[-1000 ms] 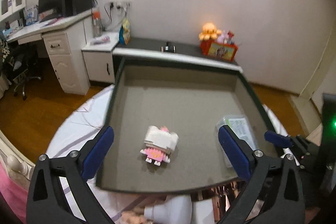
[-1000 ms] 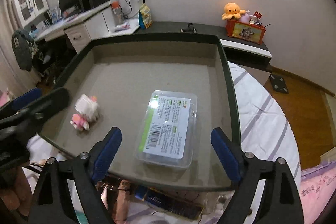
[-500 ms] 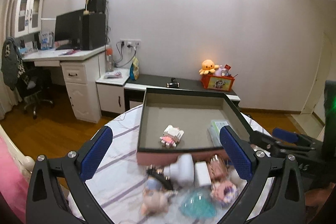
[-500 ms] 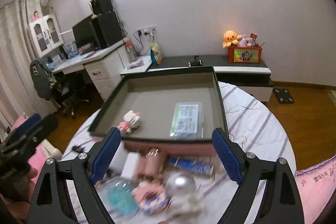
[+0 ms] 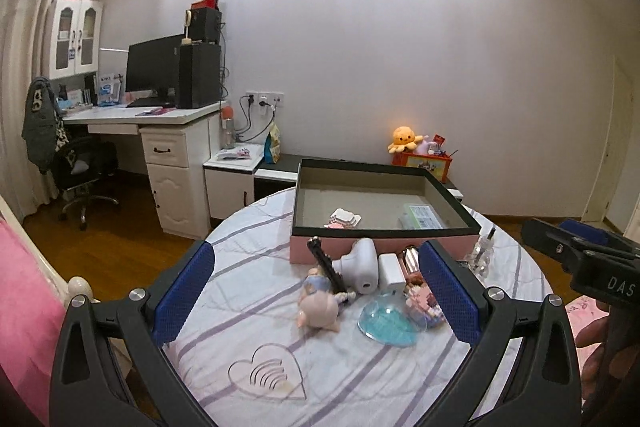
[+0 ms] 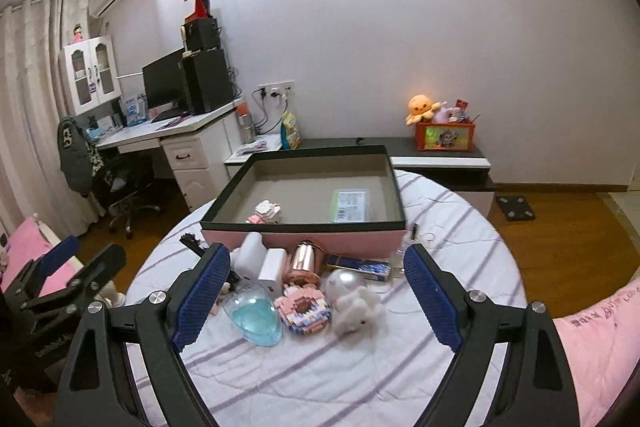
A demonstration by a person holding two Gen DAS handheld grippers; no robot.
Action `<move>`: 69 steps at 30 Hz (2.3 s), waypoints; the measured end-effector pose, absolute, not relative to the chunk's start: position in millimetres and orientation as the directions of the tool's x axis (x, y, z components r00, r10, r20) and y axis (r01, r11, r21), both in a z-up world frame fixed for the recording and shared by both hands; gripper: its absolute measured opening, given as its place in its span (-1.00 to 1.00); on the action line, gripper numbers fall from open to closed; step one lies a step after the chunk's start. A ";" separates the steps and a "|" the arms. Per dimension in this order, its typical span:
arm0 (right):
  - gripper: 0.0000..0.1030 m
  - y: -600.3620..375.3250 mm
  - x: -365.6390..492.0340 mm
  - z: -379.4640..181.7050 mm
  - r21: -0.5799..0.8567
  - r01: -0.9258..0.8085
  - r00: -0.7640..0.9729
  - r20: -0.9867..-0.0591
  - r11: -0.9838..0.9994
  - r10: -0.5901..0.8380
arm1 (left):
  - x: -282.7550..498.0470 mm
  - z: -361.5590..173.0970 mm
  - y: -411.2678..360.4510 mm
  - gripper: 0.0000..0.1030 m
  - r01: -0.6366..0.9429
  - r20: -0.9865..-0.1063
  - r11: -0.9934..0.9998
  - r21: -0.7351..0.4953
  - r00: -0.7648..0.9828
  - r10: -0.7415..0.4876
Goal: Organize rigid objects
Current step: 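Withdraw both tools from the pink box back over the toys, then grasp black hair clip with left tool while right tool grasps white fluffy toy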
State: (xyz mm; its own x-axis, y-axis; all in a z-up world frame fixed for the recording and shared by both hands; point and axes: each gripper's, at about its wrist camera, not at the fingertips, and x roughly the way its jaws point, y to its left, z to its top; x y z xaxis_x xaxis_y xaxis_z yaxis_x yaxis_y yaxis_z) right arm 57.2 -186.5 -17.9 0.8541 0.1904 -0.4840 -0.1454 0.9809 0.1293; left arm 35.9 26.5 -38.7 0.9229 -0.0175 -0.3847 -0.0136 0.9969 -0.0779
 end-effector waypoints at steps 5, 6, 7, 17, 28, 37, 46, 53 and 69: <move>0.75 -195.4 43.8 -26.8 0.135 -0.117 0.852 -0.495 0.984 0.170 | 22.3 -43.2 22.2 1.00 -0.017 -0.380 0.997 -0.073 0.925 -0.012; 0.75 -196.6 43.0 -26.7 0.136 -0.115 0.852 -0.495 0.984 0.168 | 22.0 -43.5 20.6 1.00 -0.017 -0.382 0.997 -0.075 0.924 -0.013; 0.75 -198.1 41.1 -26.8 0.136 -0.113 0.854 -0.493 0.984 0.166 | 20.1 -44.1 19.6 1.00 -0.015 -0.382 0.997 -0.075 0.924 -0.015; 0.75 -202.4 33.3 -27.7 0.137 -0.118 0.858 -0.484 0.984 0.170 | 16.3 -49.6 5.2 1.00 0.006 -0.391 0.999 -0.050 0.920 -0.025; 0.75 -204.9 62.8 -68.5 0.122 -0.107 0.786 -0.597 0.987 0.159 | 46.9 -82.3 9.1 1.00 -0.016 -0.479 0.997 -0.078 0.878 -0.023; 0.75 -210.9 96.6 -100.2 0.150 -0.093 0.722 -0.671 0.984 0.171 | 94.0 -104.2 16.8 1.00 -0.021 -0.551 0.997 -0.074 0.834 -0.023; 0.75 -205.5 124.4 -112.9 0.154 -0.108 0.691 -0.699 0.982 0.185 | 138.7 -120.1 16.7 1.00 -0.026 -0.596 0.997 -0.072 0.802 -0.022; 0.74 -205.8 141.1 -126.5 0.171 -0.104 0.664 -0.722 0.980 0.196 | 168.1 -131.3 26.7 0.96 -0.033 -0.629 0.993 -0.117 0.776 -0.049; 0.04 -209.1 147.6 -132.2 0.234 -0.162 0.636 -0.718 0.959 0.283 | 169.6 -127.2 21.7 -0.69 0.085 -0.600 0.977 -0.197 0.777 -0.189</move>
State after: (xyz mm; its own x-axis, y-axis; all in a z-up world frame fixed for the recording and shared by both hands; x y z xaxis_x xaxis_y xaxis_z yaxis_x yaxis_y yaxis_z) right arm 147.6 -209.1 -132.2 0.6359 0.2832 -0.7179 -0.1624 0.9585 0.2343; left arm 169.6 21.7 -127.2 0.7774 -0.1887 -0.6000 0.0854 0.9768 -0.1965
